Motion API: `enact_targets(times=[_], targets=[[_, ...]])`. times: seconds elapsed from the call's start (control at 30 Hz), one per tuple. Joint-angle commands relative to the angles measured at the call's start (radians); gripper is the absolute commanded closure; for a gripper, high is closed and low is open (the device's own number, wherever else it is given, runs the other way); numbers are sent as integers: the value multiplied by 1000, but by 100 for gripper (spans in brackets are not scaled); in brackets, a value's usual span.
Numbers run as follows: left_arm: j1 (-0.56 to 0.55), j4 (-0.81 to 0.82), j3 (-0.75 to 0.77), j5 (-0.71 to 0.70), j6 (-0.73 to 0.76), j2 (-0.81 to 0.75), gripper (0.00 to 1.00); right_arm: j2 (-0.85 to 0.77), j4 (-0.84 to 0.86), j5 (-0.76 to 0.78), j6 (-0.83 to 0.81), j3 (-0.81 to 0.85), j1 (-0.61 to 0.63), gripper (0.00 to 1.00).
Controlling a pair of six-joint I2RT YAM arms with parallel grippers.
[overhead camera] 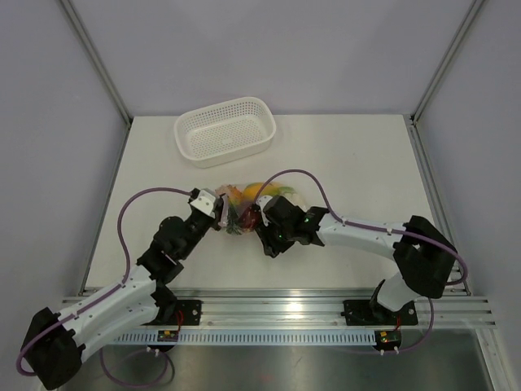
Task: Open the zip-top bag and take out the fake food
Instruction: Open the zipper of the food storage bag at the center of the board.
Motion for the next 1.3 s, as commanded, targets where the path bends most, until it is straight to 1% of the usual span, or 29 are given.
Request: enact_targets(times=[0.0,0.1,0.13,0.23,0.27,0.33,0.4,0.47,0.57,0.67,0.73,0.77,0.8,0.87,1.0,1.03,1.13,1.23,1.27], targets=[[3,167,-6,84,22,43,100,73,5,13,11,91,-109,51],[3,202,1,91,30,107,100,102,25,-4,24,107,-191,50],[3,214,4,99,30,122,100,104,25,-7,31,116,-236,50],[3,183,45,134,31,181,100,81,11,-1,21,113,-248,50],[3,172,59,162,31,188,100,37,31,-14,21,102,-248,50],[3,159,66,173,36,199,100,-16,41,-21,16,75,-246,50],[3,159,66,182,36,196,100,-101,61,-36,2,59,-246,48],[3,144,69,188,36,185,100,-180,75,-40,-8,49,-238,47],[3,123,75,199,36,173,100,-247,86,-50,-42,61,-225,46],[3,124,73,207,36,172,100,-267,100,-77,-70,88,-212,38],[3,121,78,216,38,173,100,-263,110,-76,-91,107,-180,31],[3,119,79,219,41,175,100,-252,117,-56,-103,111,-162,29],[3,115,82,223,42,173,100,-246,127,-25,-120,113,-118,27],[3,112,84,226,44,173,100,-240,175,53,-136,105,-85,25],[3,107,81,239,45,159,100,-255,255,68,-150,87,-51,25],[3,106,81,240,47,150,100,-264,276,96,-153,81,-42,25],[3,103,78,249,47,135,100,-274,299,110,-163,61,-27,26],[3,104,72,274,50,119,100,-281,366,128,-166,12,-21,26],[3,104,70,279,48,116,100,-286,421,133,-167,-3,-15,26]])
